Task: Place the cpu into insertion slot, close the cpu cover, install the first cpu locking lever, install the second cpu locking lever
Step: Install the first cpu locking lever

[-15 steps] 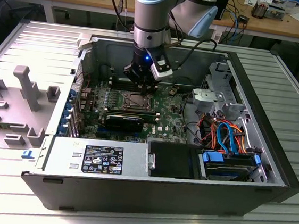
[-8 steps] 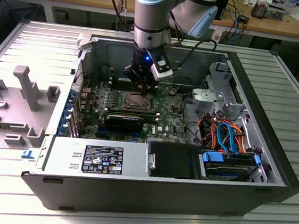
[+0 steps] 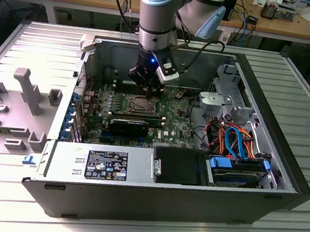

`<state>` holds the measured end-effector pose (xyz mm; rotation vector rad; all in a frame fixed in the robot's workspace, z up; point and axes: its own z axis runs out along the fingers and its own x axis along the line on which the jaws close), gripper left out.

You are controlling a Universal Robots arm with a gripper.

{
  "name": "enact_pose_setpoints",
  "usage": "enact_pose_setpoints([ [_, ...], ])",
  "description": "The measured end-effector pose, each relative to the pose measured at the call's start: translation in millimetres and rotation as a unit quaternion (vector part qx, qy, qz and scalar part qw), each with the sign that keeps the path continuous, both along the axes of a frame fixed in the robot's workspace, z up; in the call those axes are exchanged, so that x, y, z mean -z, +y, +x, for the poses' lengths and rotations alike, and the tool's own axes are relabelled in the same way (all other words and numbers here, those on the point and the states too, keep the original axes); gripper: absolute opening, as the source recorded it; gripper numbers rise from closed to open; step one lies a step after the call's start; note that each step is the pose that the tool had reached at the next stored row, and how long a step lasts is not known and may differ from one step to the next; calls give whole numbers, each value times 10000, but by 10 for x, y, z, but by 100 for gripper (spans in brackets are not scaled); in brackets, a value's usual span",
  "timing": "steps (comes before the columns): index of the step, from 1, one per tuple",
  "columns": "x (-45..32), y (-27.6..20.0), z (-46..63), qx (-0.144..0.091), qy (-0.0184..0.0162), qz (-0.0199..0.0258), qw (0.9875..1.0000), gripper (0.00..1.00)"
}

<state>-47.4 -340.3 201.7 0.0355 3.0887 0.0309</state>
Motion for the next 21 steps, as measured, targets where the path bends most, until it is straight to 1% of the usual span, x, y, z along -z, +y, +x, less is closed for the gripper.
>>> enact_pose_setpoints([
  [4, -9, 0, 0, 0, 0, 0, 10000, 11],
  [7, -33, 1, 1, 0, -1, 1, 10000, 11],
  [9, -55, 0, 0, 0, 0, -20, 10000, 11],
  [13, -74, 0, 0, 0, 0, -117, 9999, 11],
  [15, -80, -1, 0, -1, 1, -147, 9999, 11],
  [21, -80, 0, 0, 0, 0, -158, 9999, 11],
])
